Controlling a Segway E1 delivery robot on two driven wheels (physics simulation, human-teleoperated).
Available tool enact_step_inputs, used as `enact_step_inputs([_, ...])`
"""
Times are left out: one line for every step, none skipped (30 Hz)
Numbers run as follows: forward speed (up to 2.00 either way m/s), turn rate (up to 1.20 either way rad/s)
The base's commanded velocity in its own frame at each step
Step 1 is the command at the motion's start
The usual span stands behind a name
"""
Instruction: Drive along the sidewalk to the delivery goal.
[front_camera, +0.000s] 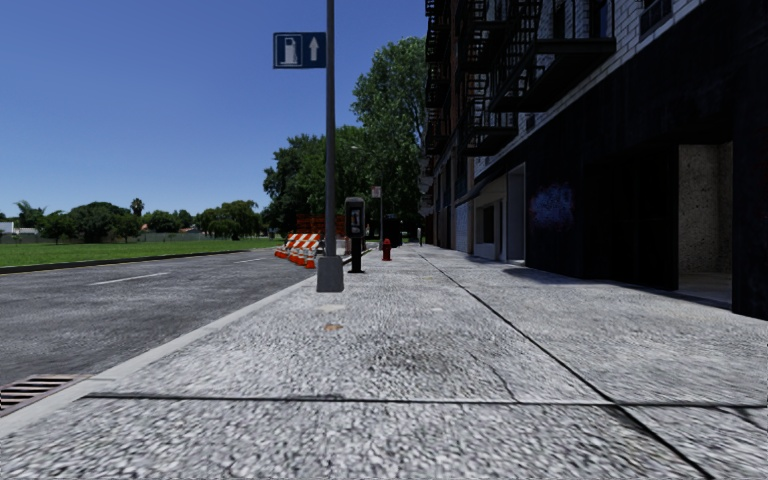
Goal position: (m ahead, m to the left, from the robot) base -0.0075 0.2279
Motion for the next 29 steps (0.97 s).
enact_step_inputs([0.00, 0.00])
enact_step_inputs([0.00, 0.00])
enact_step_inputs([0.00, 0.00])
enact_step_inputs([0.00, 0.00])
enact_step_inputs([0.00, 0.00])
enact_step_inputs([0.00, 0.00])
enact_step_inputs([0.00, 0.00])
enact_step_inputs([0.00, 0.00])
enact_step_inputs([0.00, 0.00])
enact_step_inputs([0.00, 0.00])
enact_step_inputs([0.00, 0.00])
enact_step_inputs([0.00, 0.00])
enact_step_inputs([0.00, 0.00])
enact_step_inputs([0.00, 0.00])
enact_step_inputs([0.00, 0.00])
enact_step_inputs([0.00, 0.00])
enact_step_inputs([0.00, 0.00])
enact_step_inputs([0.00, 0.00])
enact_step_inputs([0.00, 0.00])
enact_step_inputs([0.00, 0.00])
enact_step_inputs([0.00, 0.00])
enact_step_inputs([0.00, 0.00])
enact_step_inputs([0.00, 0.00])
enact_step_inputs([0.00, 0.00])
enact_step_inputs([0.00, 0.00])
enact_step_inputs([0.00, 0.00])
enact_step_inputs([0.00, 0.00])
enact_step_inputs([0.00, 0.00])
enact_step_inputs([0.00, 0.00])
